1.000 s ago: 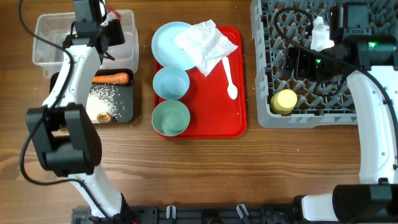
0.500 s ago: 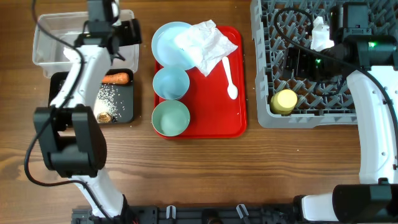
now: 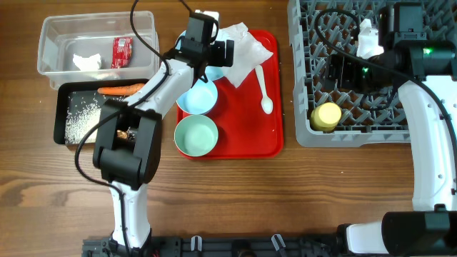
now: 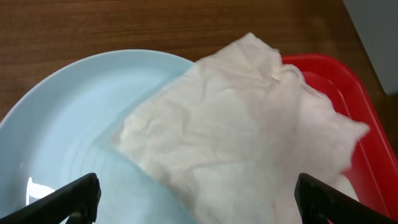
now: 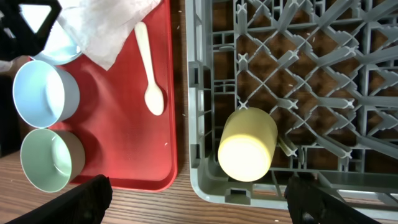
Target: Sort waste into correct bins and load items into the dishwasher rack
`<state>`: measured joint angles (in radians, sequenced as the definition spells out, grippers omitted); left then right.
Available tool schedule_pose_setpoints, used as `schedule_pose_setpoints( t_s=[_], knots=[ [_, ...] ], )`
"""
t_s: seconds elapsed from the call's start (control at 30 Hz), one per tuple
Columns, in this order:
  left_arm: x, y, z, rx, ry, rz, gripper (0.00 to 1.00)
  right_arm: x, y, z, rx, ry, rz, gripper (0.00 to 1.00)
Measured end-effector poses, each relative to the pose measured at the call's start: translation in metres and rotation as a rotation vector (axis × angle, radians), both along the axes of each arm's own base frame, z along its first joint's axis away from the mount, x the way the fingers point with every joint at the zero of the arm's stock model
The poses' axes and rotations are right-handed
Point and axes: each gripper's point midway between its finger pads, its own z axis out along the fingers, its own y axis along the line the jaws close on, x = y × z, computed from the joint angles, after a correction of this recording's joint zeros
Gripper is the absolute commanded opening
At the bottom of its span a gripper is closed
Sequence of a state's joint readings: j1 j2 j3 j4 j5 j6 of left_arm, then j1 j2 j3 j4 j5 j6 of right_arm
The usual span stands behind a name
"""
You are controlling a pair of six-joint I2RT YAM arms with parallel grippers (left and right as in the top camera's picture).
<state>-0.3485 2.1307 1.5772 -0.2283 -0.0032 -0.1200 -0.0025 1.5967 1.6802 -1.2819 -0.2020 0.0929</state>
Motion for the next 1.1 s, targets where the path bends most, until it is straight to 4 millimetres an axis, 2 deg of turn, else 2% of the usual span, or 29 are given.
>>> schedule_pose_setpoints(
  t_s=[0.07,0.3,0.43,0.5,0.6,0.73,0.77,0.83,0.87,0.9,1.1],
  knots=[
    [0.007,0.005,-0.016,-0.031,0.012,0.070,1.00,0.000,0.000,0.000,0.000,0.000,0.000,0.93],
    [0.017,0.003,-0.026,-0.081,-0.005,0.117,0.99,0.000,0.000,0.000,0.000,0.001,0.000,0.93],
    [0.017,0.000,-0.044,-0.090,0.021,0.113,0.92,0.000,0.000,0.000,0.000,0.001,0.000,0.93],
    [0.016,-0.001,-0.053,-0.092,0.035,0.113,0.84,0.000,0.000,0.000,0.000,0.001,0.000,0.93],
    [0.016,-0.002,-0.053,-0.100,0.038,0.114,0.77,0.000,0.000,0.000,0.000,0.001,0.000,0.93],
    [0.013,-0.004,-0.055,-0.119,0.058,0.117,0.59,0.000,0.000,0.000,0.000,0.001,0.000,0.93],
    [0.013,-0.005,-0.055,-0.127,0.064,0.119,0.51,0.000,0.000,0.000,0.000,0.001,0.000,0.93],
    [0.010,-0.007,-0.057,-0.141,0.076,0.112,0.27,0.000,0.000,0.000,0.000,0.001,0.000,0.93],
    [0.010,-0.008,-0.057,-0.147,0.082,0.114,0.19,0.000,0.000,0.000,0.000,0.001,0.000,0.93],
    [0.009,-0.010,-0.057,-0.152,0.087,0.111,0.04,0.000,0.000,0.000,0.000,0.001,0.000,0.93],
    [0.007,-0.016,-0.057,-0.168,0.093,0.097,0.04,-0.003,0.000,-0.001,0.000,0.011,0.000,0.93]
  ],
)
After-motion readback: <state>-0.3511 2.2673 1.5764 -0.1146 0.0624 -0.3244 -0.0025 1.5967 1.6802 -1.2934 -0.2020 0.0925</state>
